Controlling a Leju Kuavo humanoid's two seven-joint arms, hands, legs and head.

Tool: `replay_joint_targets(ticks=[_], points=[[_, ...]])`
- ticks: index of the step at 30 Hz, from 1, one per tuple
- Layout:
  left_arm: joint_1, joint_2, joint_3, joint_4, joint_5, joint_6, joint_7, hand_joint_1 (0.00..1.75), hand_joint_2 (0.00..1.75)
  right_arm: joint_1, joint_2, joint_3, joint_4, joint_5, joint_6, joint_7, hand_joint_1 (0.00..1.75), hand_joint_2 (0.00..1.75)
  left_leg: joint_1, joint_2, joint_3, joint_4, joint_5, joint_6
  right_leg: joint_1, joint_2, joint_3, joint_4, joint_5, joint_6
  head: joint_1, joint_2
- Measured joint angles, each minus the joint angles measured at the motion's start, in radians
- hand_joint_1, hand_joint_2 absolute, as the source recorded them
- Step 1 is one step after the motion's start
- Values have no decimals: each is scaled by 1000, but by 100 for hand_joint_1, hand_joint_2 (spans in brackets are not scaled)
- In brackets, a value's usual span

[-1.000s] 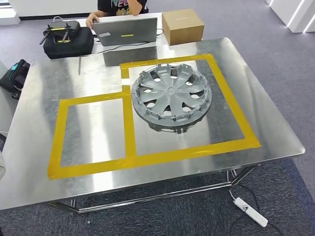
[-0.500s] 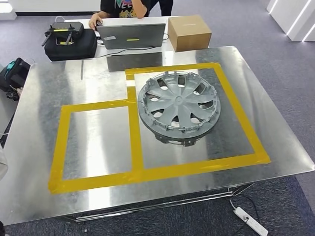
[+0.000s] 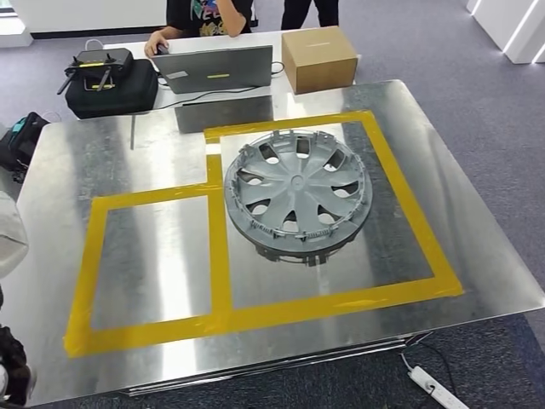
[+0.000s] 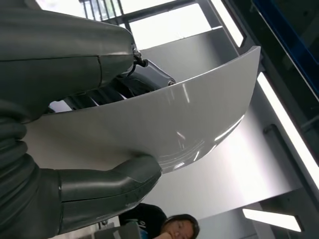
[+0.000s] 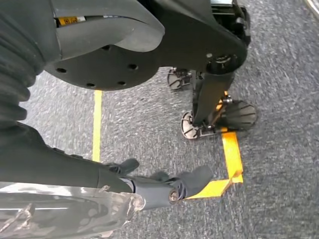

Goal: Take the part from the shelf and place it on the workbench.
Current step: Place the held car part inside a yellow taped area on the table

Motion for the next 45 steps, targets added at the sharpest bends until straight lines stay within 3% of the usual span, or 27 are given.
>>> replay_joint_targets(ticks=[7, 15, 23, 30, 36, 45], points=[[-204, 70, -152, 194, -232, 1, 102, 175, 175, -28, 6, 37, -1, 32, 17, 35, 0, 175, 0, 1, 1, -12, 7, -20, 1, -1, -2, 0, 4, -12, 1, 0], [-367, 141, -299, 476, -542, 52, 237, 175, 175, -32, 12, 71, -2, 52, 29, 59, 0, 175, -1, 2, 0, -12, 11, -24, 0, 0, -1, -4, 11, -13, 1, 0], [-414, 169, -350, 608, -578, 59, 252, 175, 175, -32, 14, 84, -2, 53, 31, 60, 0, 175, -2, 2, 0, -12, 11, -24, 0, 0, -1, -6, 11, -13, 1, 0], [-462, 197, -414, 710, -684, -28, 315, 175, 175, -34, 14, 89, -2, 55, 38, 64, 0, 175, -2, 2, -1, -12, 11, -24, 0, 0, -1, -7, 11, -13, 1, 0], [-508, 197, -472, 876, -782, 30, 324, 175, 175, -41, 15, 96, -4, 68, 46, 62, 0, 175, -2, 3, -1, -12, 11, -24, 0, 1, -1, -7, 12, -13, 1, 0], [-568, 193, -553, 1101, -875, -52, 358, 175, 175, -43, 16, 101, -4, 66, 53, 60, 0, 175, -2, 3, -1, -12, 11, -24, 0, 1, -1, -7, 12, -13, 1, 0]])
